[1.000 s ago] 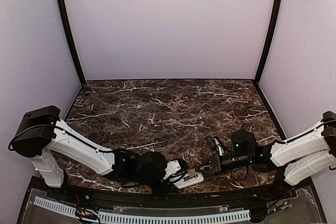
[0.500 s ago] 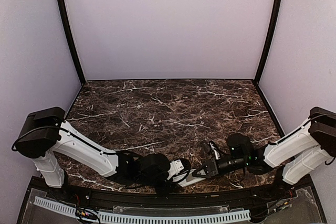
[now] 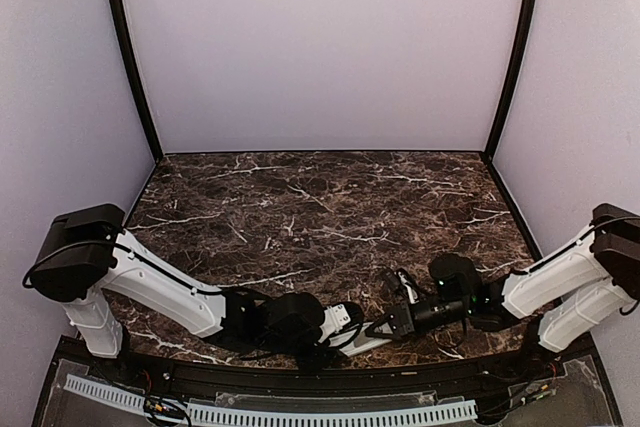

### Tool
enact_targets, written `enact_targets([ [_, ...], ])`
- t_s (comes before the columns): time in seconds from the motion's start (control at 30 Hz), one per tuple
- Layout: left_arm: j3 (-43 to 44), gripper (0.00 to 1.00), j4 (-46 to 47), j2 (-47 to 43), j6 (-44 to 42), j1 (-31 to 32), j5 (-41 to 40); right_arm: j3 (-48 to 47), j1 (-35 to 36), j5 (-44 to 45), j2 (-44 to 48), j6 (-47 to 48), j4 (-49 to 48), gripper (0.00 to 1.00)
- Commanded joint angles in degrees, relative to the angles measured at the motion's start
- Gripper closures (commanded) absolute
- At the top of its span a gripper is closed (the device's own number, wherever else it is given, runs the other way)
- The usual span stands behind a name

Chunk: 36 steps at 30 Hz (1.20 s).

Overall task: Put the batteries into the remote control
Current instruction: Adjust the remote control without the battery cover at the center of the board, then hold the remote control without the battery cover at the center of the board.

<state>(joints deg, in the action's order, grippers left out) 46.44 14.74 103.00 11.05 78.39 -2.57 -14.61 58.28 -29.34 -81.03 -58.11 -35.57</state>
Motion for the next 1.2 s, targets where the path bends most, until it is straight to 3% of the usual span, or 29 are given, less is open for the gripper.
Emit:
enact_targets([
  [0.0,-1.4,0.83,-8.7,3.5,0.7,0.0,-0.1,-2.0,0.3,1.4,2.0,0.4,4.3,1.0],
  [1.0,-0.6,0.85,-9.1,5.1,0.6,0.0,-0.4,-2.2,-3.1,-0.1,0.2,0.4,6.8,1.0],
  [1.17,-0.5,0.85,-9.2,5.3,0.6,0.0,-0.3,-4.1,-3.7,0.2,2.0,2.4,12.4,1.0],
])
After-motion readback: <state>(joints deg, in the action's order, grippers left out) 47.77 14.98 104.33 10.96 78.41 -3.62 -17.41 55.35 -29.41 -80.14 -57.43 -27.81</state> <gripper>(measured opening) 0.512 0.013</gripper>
